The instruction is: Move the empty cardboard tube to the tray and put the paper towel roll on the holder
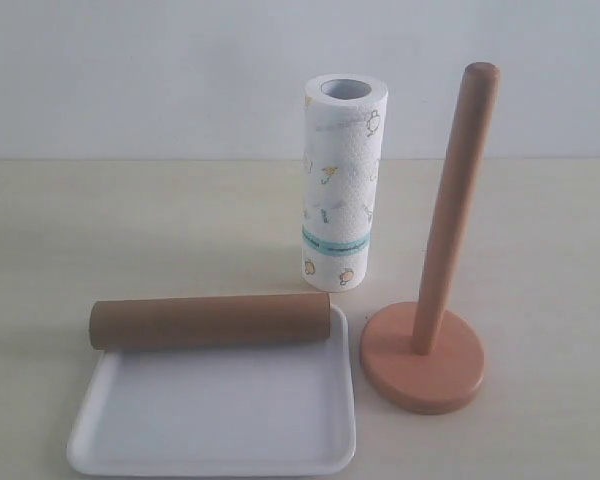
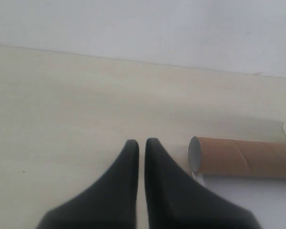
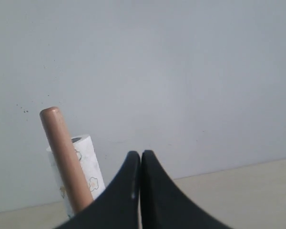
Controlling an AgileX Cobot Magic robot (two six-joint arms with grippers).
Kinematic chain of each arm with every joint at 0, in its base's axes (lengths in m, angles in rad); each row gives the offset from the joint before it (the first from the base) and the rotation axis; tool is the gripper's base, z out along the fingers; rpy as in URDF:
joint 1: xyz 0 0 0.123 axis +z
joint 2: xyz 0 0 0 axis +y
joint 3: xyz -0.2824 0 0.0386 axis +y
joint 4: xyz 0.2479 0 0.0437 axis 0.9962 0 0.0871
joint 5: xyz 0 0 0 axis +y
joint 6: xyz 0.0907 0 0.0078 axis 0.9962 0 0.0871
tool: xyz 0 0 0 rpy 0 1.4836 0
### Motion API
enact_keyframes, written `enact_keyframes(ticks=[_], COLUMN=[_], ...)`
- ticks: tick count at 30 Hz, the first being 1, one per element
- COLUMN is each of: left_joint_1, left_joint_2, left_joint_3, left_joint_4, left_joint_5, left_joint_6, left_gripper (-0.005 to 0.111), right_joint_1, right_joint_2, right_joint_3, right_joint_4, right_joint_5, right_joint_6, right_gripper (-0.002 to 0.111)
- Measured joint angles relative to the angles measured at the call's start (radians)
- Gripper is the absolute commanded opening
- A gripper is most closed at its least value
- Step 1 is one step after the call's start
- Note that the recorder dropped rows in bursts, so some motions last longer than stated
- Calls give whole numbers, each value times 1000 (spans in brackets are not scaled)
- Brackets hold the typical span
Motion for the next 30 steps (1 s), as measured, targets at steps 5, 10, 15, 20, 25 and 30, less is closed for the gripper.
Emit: enact_keyframes(ticks=[5,10,15,20,25,30], left_joint_1=[0,0,0,0,0,0], left_joint_2=[0,0,0,0,0,0], left_joint_3=[0,0,0,0,0,0], left_joint_4=[0,0,0,0,0,0], left_joint_5=[0,0,0,0,0,0], left_joint_6=[0,0,0,0,0,0], left_gripper=[4,4,4,4,4,4], right_joint_1=[0,0,0,0,0,0], right_joint_2=[0,0,0,0,0,0], right_joint_3=[0,0,0,4,4,4], right_joint_4=[276,849,833,822,820,820], right_joint_5=[16,228,480,547,558,558], right_joint_6=[-135,-808,-911,-1051,-1133,-1149], right_gripper=[0,0,0,0,0,0])
